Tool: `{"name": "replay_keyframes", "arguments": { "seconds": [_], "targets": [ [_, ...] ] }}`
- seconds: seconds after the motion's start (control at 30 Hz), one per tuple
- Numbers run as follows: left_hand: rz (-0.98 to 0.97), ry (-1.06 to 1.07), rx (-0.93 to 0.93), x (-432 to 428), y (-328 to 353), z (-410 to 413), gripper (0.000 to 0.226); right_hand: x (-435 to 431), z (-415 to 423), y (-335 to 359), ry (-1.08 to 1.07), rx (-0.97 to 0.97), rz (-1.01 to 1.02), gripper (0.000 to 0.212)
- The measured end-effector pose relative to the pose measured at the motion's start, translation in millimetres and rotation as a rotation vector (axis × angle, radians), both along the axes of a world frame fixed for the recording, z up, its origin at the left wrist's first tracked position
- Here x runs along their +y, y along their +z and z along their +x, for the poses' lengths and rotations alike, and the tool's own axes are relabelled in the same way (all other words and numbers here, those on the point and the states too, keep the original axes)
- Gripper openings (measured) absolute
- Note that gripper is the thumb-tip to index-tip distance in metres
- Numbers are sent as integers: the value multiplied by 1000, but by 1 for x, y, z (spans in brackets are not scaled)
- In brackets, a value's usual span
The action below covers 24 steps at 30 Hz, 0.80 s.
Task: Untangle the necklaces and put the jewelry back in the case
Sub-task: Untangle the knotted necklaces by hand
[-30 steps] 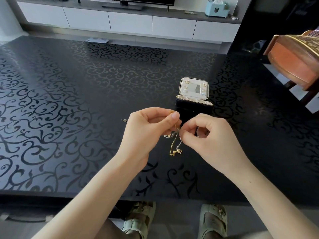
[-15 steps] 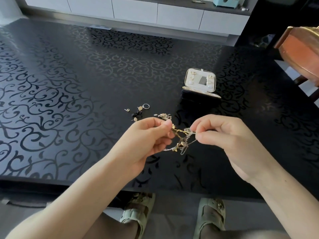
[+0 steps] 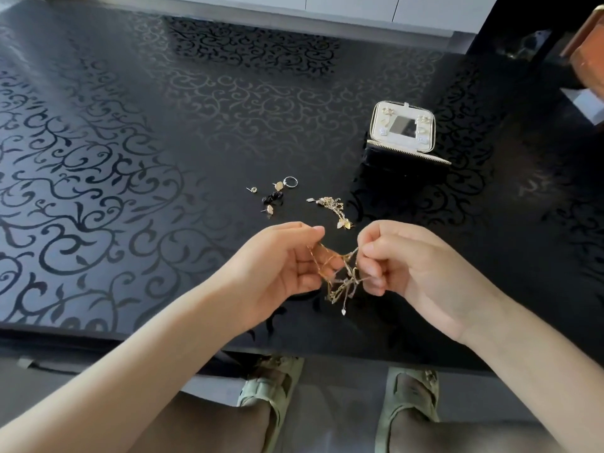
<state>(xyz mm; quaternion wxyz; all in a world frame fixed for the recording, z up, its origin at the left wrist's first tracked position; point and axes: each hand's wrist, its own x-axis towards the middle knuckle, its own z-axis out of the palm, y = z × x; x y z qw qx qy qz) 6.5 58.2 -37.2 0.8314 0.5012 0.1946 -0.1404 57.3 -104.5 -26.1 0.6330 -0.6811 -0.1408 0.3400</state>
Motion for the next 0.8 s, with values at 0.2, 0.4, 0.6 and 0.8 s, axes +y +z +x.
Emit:
{"name": "replay_keyframes", "arguments": {
  "seconds": [0.2,0.4,0.6,0.8],
  "targets": [
    [142,-152,-6,1,-6,-1,13,8,-1,-1,15,-39,-106,25],
    [325,-259,-98,9,-7,-4,9,6,3,0,39,-66,-184,15],
    [357,-198,-24,11,-3,-2,15,4,4,2,12,-123,-246,19],
    [436,-121,-7,6,2,-3,12,2,3,5,33,-160,-306,24]
  ]
}}
